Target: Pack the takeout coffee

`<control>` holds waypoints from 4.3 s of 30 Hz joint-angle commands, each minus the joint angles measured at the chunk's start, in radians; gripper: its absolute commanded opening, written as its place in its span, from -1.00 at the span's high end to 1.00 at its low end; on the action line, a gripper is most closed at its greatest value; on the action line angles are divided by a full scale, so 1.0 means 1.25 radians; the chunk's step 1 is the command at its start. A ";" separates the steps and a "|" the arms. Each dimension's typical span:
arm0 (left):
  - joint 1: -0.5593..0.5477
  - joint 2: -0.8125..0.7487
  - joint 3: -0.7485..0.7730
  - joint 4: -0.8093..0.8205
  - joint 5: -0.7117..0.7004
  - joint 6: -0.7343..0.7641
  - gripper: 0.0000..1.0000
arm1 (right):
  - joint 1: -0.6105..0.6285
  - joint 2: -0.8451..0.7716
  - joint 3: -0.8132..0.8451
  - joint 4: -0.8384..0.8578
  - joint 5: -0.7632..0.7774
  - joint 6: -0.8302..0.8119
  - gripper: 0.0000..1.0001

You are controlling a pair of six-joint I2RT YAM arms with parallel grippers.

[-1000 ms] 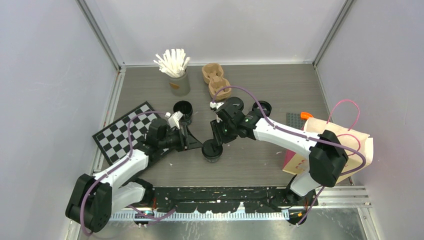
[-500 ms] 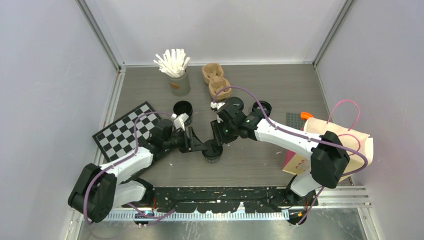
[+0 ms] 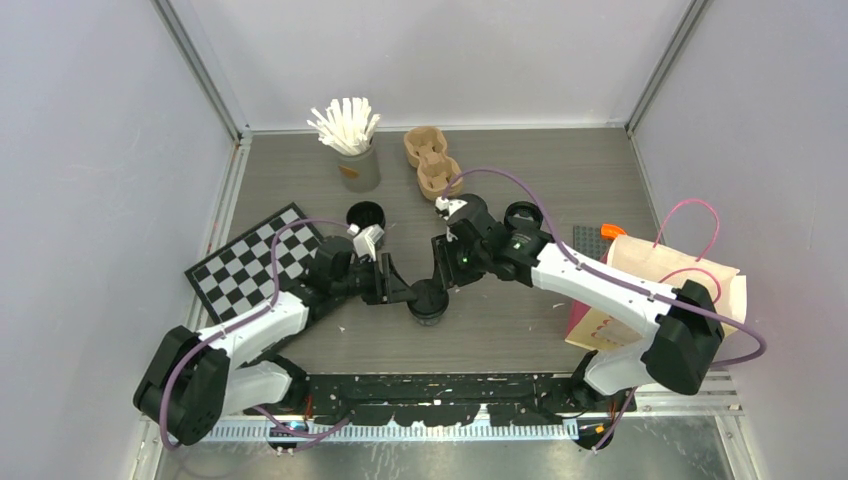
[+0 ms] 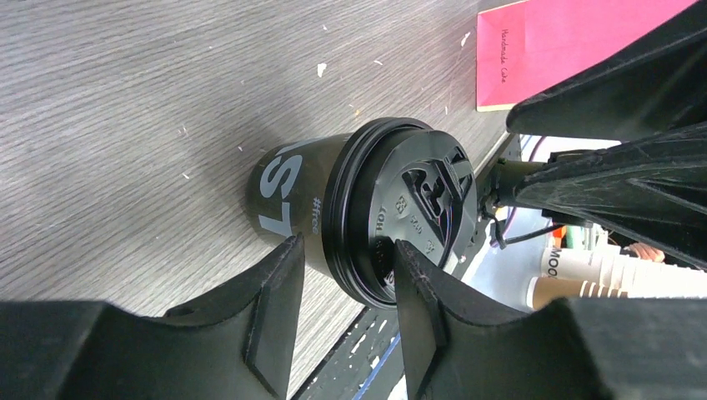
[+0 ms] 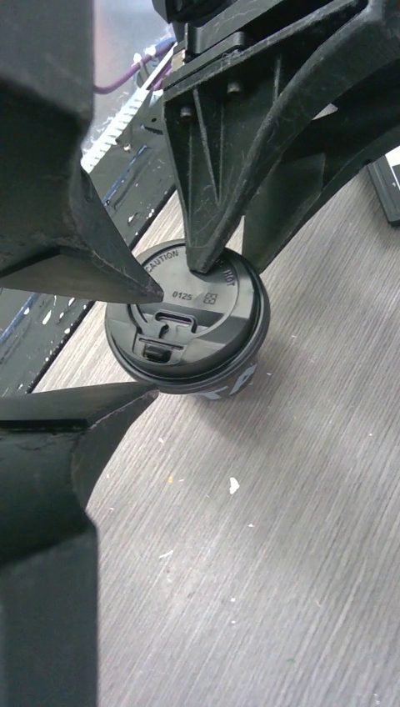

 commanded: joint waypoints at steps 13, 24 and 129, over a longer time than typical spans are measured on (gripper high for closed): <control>-0.015 -0.016 0.015 -0.045 -0.064 0.039 0.13 | 0.046 -0.031 -0.056 0.024 -0.001 0.083 0.25; -0.016 -0.015 -0.001 -0.038 -0.069 0.038 0.17 | 0.048 -0.060 -0.148 0.055 0.028 0.093 0.38; -0.057 -0.010 0.029 -0.110 -0.109 0.055 0.18 | 0.029 -0.090 -0.231 0.181 -0.058 0.081 -0.06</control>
